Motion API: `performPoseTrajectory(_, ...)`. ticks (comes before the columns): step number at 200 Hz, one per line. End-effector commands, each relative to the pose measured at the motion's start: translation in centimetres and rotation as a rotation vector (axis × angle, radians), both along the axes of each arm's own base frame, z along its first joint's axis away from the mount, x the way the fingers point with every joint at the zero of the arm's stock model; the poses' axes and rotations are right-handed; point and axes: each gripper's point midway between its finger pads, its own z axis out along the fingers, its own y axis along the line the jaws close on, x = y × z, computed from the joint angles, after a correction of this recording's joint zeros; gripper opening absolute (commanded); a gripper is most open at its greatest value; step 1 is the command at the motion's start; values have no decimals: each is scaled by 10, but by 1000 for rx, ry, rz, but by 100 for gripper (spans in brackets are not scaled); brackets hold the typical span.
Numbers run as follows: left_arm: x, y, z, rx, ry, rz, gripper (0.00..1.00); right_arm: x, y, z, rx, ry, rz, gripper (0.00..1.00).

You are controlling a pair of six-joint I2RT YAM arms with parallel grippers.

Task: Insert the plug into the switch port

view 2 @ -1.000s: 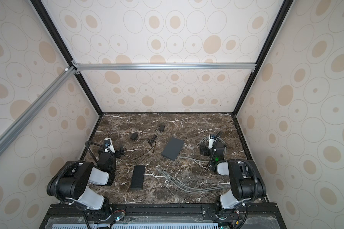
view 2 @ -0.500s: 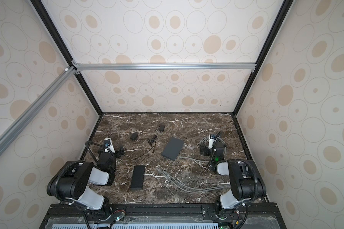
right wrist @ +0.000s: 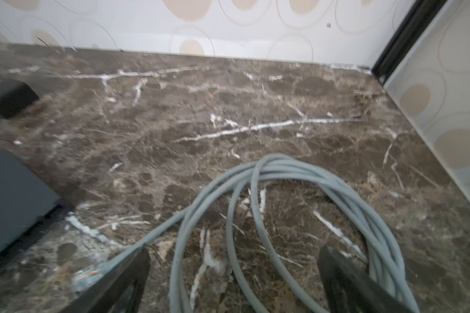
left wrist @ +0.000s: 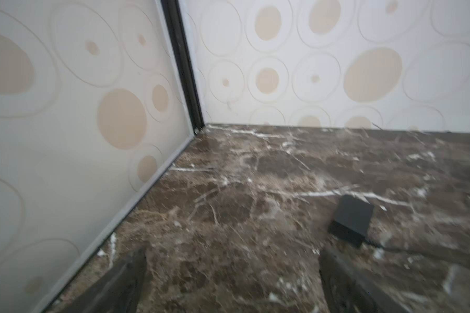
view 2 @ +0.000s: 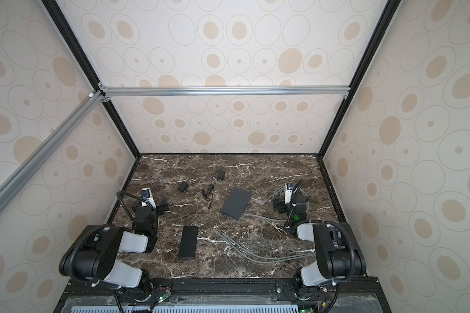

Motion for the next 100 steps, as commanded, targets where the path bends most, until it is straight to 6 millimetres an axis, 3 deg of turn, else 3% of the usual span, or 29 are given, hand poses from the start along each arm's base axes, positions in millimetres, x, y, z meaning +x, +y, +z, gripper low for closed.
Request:
performPoseTrajectory(1,-1,9,58,-171,-81,94,98,-17,-4,56,165,41,-117,100)
performPoseTrajectory(12,-1,-18,84,-299,-149,-58,98,-35,-17,63,266,95,-256,100)
performPoseTrajectory(26,-9,-56,107,-443,-204,-245,98,-65,-30,52,352,193,-411,100)
performPoseTrajectory(34,-16,-75,111,-520,-213,-328,98,-78,-24,53,378,235,-391,100)
performPoseTrajectory(43,-26,-97,113,-581,-201,-412,98,-87,-2,61,396,256,-240,100)
performPoseTrajectory(53,-38,-121,108,-617,-150,-480,98,-98,18,75,447,236,-121,100)
performPoseTrajectory(72,-66,-163,97,-640,-55,-617,98,-113,34,89,600,148,-59,100)
performPoseTrajectory(85,-81,-180,77,-672,59,-680,98,-118,32,86,730,98,-112,100)
performPoseTrajectory(100,-96,-185,49,-696,204,-687,98,-123,38,78,823,98,-104,100)
